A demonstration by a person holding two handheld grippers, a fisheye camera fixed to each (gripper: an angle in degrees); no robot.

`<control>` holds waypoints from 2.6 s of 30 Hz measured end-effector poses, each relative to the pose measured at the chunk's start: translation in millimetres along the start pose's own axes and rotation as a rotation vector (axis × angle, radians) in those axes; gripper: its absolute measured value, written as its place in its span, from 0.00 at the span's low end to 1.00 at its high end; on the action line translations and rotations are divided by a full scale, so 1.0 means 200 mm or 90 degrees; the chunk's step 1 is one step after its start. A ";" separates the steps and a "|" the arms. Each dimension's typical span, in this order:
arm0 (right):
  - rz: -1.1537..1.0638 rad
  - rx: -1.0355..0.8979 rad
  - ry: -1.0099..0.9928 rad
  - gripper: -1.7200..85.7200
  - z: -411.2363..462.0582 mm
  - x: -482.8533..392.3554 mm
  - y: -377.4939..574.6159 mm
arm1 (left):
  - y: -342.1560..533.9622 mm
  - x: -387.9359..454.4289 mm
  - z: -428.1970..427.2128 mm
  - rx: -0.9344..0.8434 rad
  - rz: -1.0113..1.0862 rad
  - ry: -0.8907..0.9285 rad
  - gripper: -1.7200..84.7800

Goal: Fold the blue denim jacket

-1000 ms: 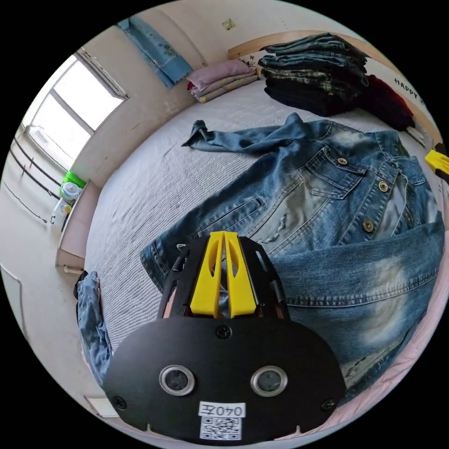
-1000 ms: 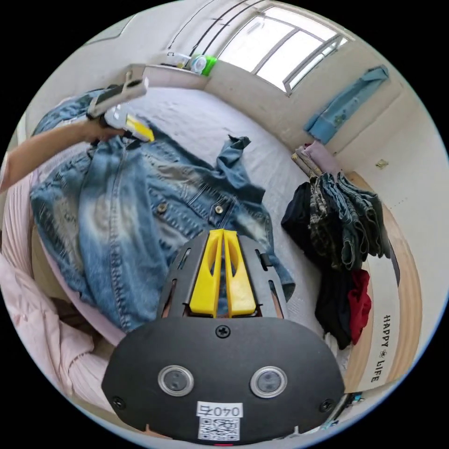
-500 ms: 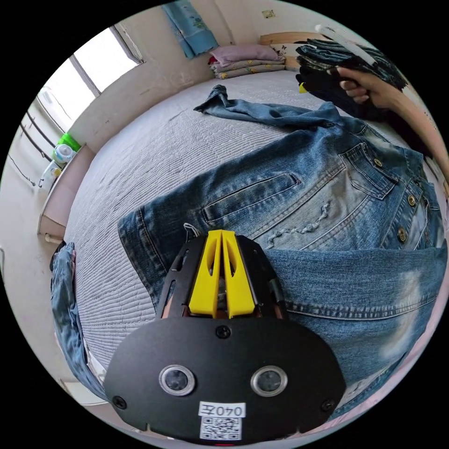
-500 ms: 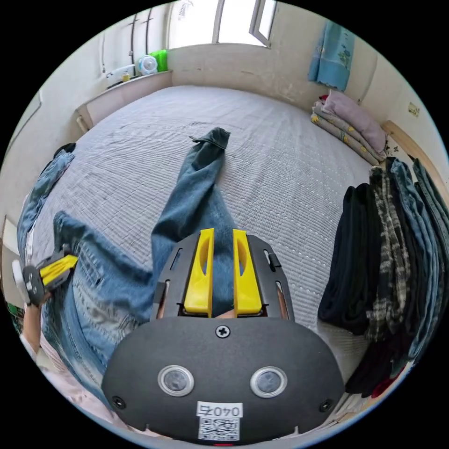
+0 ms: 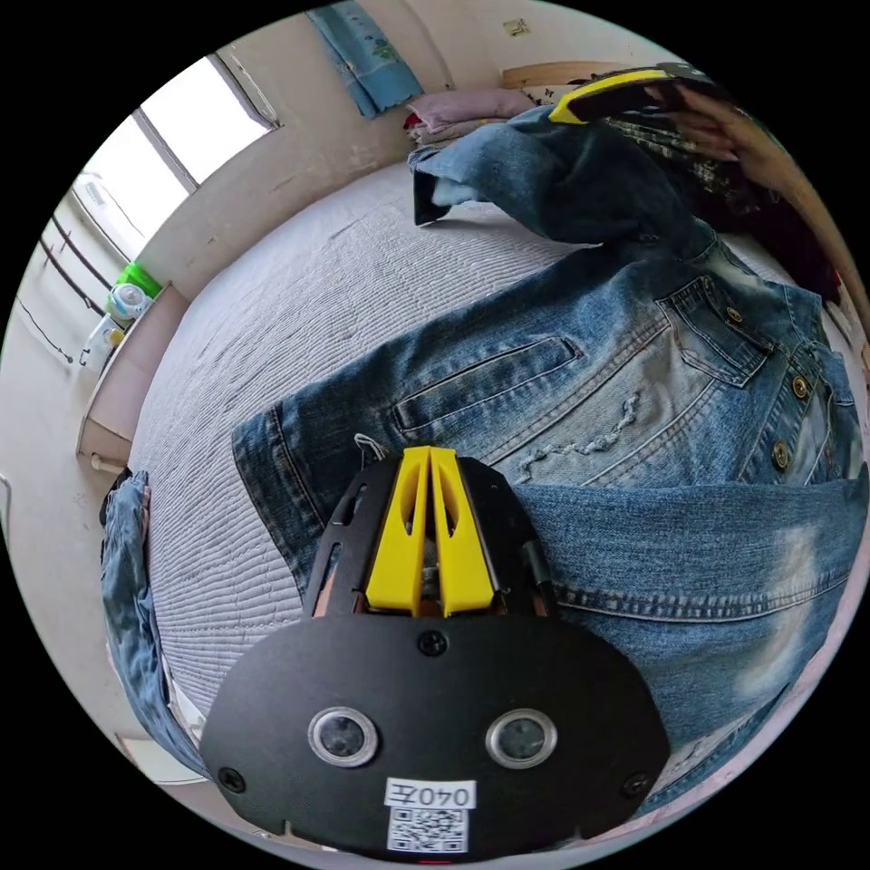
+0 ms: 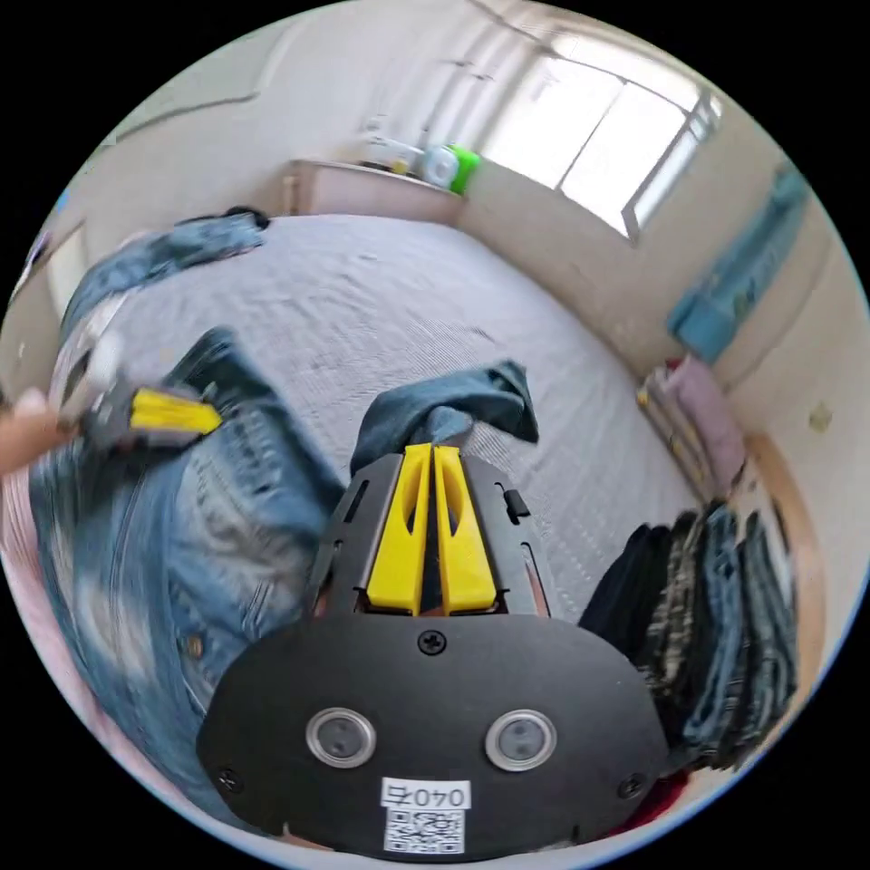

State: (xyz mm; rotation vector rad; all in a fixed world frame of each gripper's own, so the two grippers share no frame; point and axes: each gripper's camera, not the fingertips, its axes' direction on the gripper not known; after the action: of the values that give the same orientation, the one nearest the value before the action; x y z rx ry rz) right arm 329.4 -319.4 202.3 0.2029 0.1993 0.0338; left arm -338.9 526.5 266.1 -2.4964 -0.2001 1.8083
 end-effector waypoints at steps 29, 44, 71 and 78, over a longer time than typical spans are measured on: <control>-0.153 -0.072 -0.013 0.01 -0.17 -0.83 1.30 | -0.58 1.35 -0.18 0.047 0.724 -0.328 0.01; 0.060 -0.056 -0.214 0.02 -0.02 -0.43 1.38 | 0.03 0.18 -1.21 -0.017 0.738 0.488 0.01; 0.233 -0.227 -0.770 0.10 0.28 -0.53 0.85 | 1.63 -1.05 -0.34 0.225 0.042 0.497 0.07; 0.091 -0.063 -0.768 0.01 -0.04 -0.50 0.84 | 1.63 -1.28 -0.33 0.309 0.071 0.555 0.09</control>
State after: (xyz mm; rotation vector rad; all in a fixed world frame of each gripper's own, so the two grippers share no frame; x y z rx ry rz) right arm 227.2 -158.8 247.3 0.1111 -1.0178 0.0583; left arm -331.4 171.7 489.6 -2.6460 0.3728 0.5353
